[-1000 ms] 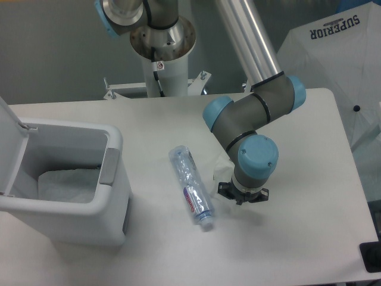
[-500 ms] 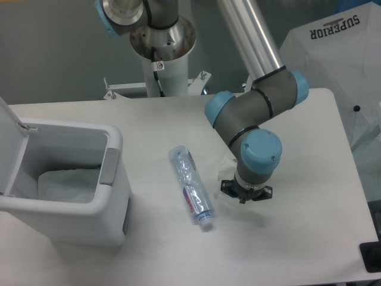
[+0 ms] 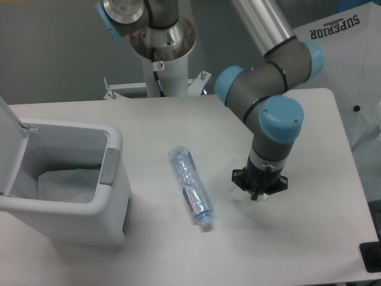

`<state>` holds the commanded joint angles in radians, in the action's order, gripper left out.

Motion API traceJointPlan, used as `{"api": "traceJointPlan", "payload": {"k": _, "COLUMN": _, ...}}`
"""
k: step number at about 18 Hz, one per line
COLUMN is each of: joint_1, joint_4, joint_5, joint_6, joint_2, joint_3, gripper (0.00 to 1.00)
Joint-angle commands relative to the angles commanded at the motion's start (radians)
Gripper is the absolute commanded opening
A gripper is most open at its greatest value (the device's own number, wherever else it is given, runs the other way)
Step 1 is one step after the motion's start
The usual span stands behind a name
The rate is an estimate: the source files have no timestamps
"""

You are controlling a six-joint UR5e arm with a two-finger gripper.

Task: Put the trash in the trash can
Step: 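Lower the open gripper onto the tissue and close on it, then lift the tissue and carry it over the open trash bin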

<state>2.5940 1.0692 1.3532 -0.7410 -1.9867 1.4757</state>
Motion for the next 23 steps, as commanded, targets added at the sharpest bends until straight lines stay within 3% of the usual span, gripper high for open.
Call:
{"api": "traceJointPlan", "payload": {"k": 5, "joint_1": 0.003, "joint_4": -0.003, "joint_5": -0.196, "joint_6": 0.044, "joint_2": 0.087, "joint_3": -0.008, "gripper": 0.0}}
{"api": "traceJointPlan", "payload": {"k": 8, "joint_1": 0.002, "joint_4": -0.008, "joint_5": -0.305, "joint_6": 0.086, "joint_2": 0.111, "joint_3": -0.047, "gripper": 0.0}}
{"api": "traceJointPlan", "payload": {"k": 18, "joint_1": -0.02, "joint_4": -0.009, "joint_5": -0.572, "joint_6": 0.256, "joint_2": 0.215, "joint_3": -0.118, "gripper": 0.0}}
{"api": "traceJointPlan", "payload": {"k": 23, "joint_1": -0.044, "joint_4": -0.011, "joint_5": -0.652, "joint_6": 0.35, "joint_2": 0.246, "joint_3": -0.158, "gripper": 0.0}}
